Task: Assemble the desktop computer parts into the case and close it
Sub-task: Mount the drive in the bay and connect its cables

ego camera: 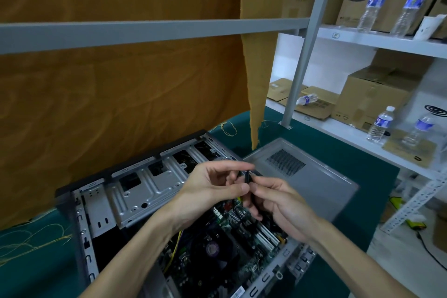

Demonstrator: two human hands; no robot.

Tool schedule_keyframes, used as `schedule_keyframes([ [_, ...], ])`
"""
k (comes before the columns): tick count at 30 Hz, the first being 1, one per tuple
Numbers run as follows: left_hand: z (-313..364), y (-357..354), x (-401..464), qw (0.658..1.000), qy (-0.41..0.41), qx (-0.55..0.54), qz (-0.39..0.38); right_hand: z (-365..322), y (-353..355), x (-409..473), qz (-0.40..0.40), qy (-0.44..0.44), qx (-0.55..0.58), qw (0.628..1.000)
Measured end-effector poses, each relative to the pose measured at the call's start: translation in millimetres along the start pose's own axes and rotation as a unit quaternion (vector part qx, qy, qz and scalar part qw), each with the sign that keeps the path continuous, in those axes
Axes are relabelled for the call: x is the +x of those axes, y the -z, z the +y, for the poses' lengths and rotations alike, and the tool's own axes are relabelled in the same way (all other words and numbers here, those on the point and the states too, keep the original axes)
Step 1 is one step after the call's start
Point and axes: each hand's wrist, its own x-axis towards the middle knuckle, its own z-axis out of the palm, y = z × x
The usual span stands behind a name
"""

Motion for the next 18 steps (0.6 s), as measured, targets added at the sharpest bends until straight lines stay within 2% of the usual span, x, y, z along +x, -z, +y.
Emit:
schedule_keyframes([
  [7,-9,-1,6,0.998,0.031,0.018,0.046,-2,-5,0,0.027,-0.012,-0.066,0.997],
  [9,-13,2,11,0.992,0.031,0.090,0.083,0,-8,2,0.050,-0.034,-0.088,0.994],
  [10,-17,6,14,0.977,0.014,0.177,0.115,2,-10,4,0.071,-0.052,-0.109,0.990],
  [13,-30,25,22,0.883,-0.020,0.437,0.168,10,-12,10,0.122,-0.121,-0.236,0.956],
  [15,-35,35,27,0.849,-0.006,0.507,0.151,13,-15,17,0.132,-0.145,-0.312,0.929],
  [18,-37,41,35,0.826,-0.018,0.552,0.113,17,-18,30,0.157,-0.144,-0.403,0.890],
])
